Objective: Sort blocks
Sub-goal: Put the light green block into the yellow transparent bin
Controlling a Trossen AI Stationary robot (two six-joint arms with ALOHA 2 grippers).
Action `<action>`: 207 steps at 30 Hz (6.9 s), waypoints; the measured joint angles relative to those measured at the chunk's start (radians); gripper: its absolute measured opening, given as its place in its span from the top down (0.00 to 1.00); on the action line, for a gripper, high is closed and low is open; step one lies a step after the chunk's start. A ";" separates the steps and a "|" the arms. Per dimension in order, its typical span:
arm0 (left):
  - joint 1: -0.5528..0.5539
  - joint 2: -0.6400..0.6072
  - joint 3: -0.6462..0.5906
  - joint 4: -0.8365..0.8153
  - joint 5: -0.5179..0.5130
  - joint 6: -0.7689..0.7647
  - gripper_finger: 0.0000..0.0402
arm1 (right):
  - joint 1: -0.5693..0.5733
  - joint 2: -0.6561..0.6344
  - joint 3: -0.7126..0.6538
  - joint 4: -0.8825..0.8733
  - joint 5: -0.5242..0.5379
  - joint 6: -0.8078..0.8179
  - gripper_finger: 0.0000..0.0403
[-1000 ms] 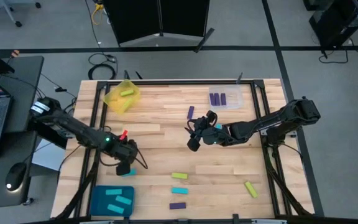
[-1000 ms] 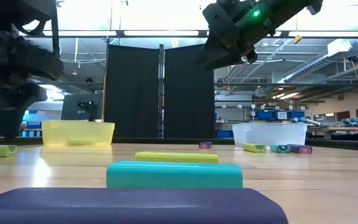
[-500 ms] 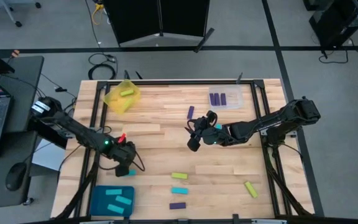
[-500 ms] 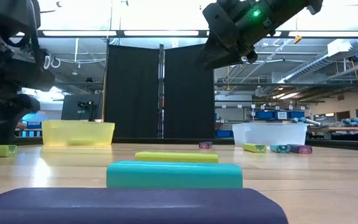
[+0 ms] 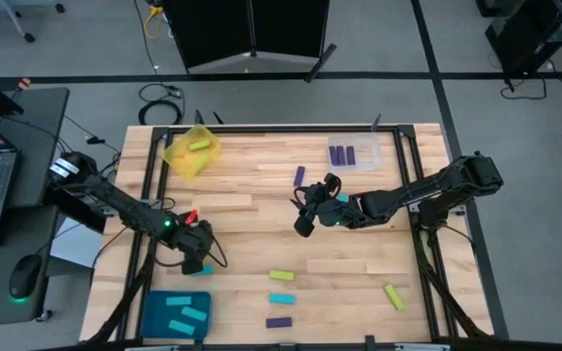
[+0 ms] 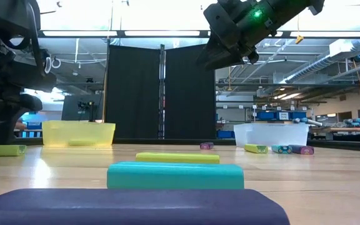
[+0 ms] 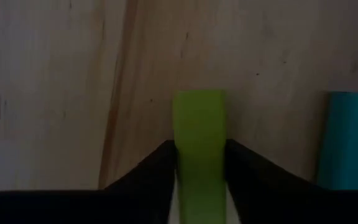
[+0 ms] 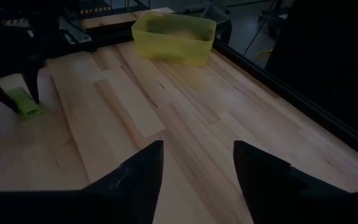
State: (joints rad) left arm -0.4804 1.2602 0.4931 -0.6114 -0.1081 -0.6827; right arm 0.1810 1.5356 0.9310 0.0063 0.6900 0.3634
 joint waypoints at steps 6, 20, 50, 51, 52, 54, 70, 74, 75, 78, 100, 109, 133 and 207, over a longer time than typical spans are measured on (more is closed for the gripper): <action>0.000 0.000 0.005 -0.001 0.003 0.000 0.74 | 0.000 0.000 0.000 0.000 0.000 0.000 0.51; 0.132 -0.081 0.285 -0.222 -0.440 0.053 0.74 | 0.000 0.000 0.000 0.023 0.000 -0.009 0.52; 1.195 -0.152 0.320 -0.062 -0.455 0.497 0.48 | 0.042 0.000 0.000 0.075 0.000 -0.027 0.55; 1.194 -0.152 0.320 -0.062 -0.455 0.498 0.47 | 0.042 0.000 0.000 0.075 0.000 -0.027 0.56; 1.194 -0.152 0.320 -0.060 -0.453 0.505 0.45 | 0.042 0.000 0.000 0.075 0.000 -0.027 0.56; 1.188 -0.154 0.320 -0.045 -0.401 0.535 0.43 | 0.044 0.000 0.000 0.075 0.000 -0.027 0.56; 0.846 -0.175 0.320 0.180 0.078 0.661 0.45 | 0.108 0.000 0.000 0.080 -0.211 -0.066 0.48; 0.740 -0.182 0.320 0.273 0.080 0.630 0.45 | 0.108 0.021 0.001 0.129 -0.269 -0.053 0.44; 0.717 -0.185 0.320 0.302 0.080 0.626 0.45 | 0.113 0.036 0.002 0.137 -0.281 -0.052 0.44; 0.655 -0.201 0.320 0.334 0.071 0.622 0.45 | 0.128 0.107 0.002 0.208 -0.308 -0.052 0.43; 0.480 -0.231 0.320 0.290 -0.157 0.547 0.45 | 0.267 0.487 0.264 -0.045 -0.425 0.038 0.36; 0.458 -0.230 0.320 0.285 -0.172 0.541 0.45 | 0.260 0.526 0.272 -0.115 -0.424 0.119 0.41; 0.458 -0.491 0.320 0.265 -0.156 0.520 0.45 | 0.174 0.470 0.260 -0.104 -0.387 -0.076 0.70; 0.458 -0.872 0.320 0.221 0.061 0.729 0.45 | -0.559 1.230 1.426 0.412 -0.754 0.131 0.70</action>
State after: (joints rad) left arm -0.0223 0.3882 0.8131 -0.3904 -0.0471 0.0463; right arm -0.3782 2.7659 2.3566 0.4185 -0.0644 0.4946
